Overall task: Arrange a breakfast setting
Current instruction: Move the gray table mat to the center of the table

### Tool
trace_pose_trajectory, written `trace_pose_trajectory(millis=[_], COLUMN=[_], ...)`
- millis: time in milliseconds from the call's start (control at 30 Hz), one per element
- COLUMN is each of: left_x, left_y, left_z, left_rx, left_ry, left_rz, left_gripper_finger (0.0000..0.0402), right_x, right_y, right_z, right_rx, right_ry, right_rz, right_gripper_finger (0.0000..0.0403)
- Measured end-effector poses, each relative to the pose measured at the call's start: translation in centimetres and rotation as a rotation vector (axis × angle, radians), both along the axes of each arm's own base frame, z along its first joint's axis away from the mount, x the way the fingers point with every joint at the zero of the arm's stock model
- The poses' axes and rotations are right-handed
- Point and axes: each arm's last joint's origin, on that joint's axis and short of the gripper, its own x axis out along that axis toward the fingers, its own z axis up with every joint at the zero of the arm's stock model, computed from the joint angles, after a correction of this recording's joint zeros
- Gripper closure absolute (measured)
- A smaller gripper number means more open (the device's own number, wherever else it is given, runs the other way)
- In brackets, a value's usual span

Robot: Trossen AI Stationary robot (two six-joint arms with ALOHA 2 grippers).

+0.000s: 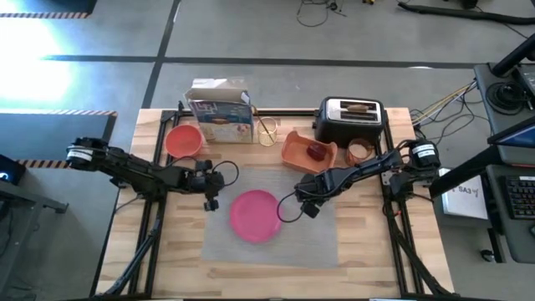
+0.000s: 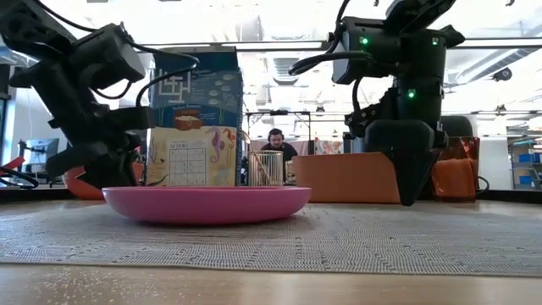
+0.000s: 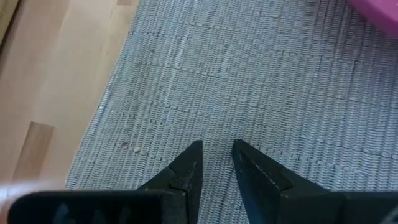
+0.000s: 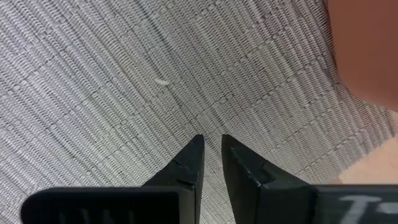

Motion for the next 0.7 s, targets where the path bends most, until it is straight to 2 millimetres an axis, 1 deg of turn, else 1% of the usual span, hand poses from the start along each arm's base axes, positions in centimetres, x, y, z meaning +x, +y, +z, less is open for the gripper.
trace_pose_trajectory(millis=[67,167,300,400,500,600,700], left_x=[0.1,0.0,0.0,0.0,0.0,0.0,0.0], left_y=[0.0,0.1,0.1,0.1,0.1,0.1,0.1], left_z=[0.3,0.4,0.4,0.4,0.4,0.4,0.4], left_rx=[0.021,0.055,0.054,0.054,0.052,0.048,0.048], left_ry=[0.015,0.045,0.044,0.042,0.037,0.034,0.034], left_rz=[0.003,0.015,0.011,0.012,0.016,0.023,0.024], left_gripper_finger=[0.0324,0.0324,0.0324,0.0324,0.0324,0.0324,0.0324], right_x=[0.0,-0.2,-0.6,-0.7,-0.2,0.3,0.4], right_y=[0.1,0.5,1.5,2.0,2.6,3.3,3.8], right_z=[0.0,0.7,2.2,2.7,2.4,1.2,0.1], right_rx=[0.037,0.117,0.148,0.160,0.188,0.242,0.245], right_ry=[0.001,-0.019,-0.074,-0.108,-0.131,-0.111,-0.068], right_rz=[-0.017,-0.053,-0.060,-0.071,-0.079,-0.078,-0.088], right_gripper_finger=[0.0355,0.0355,0.0355,0.0355,0.0356,0.0356,0.0356])
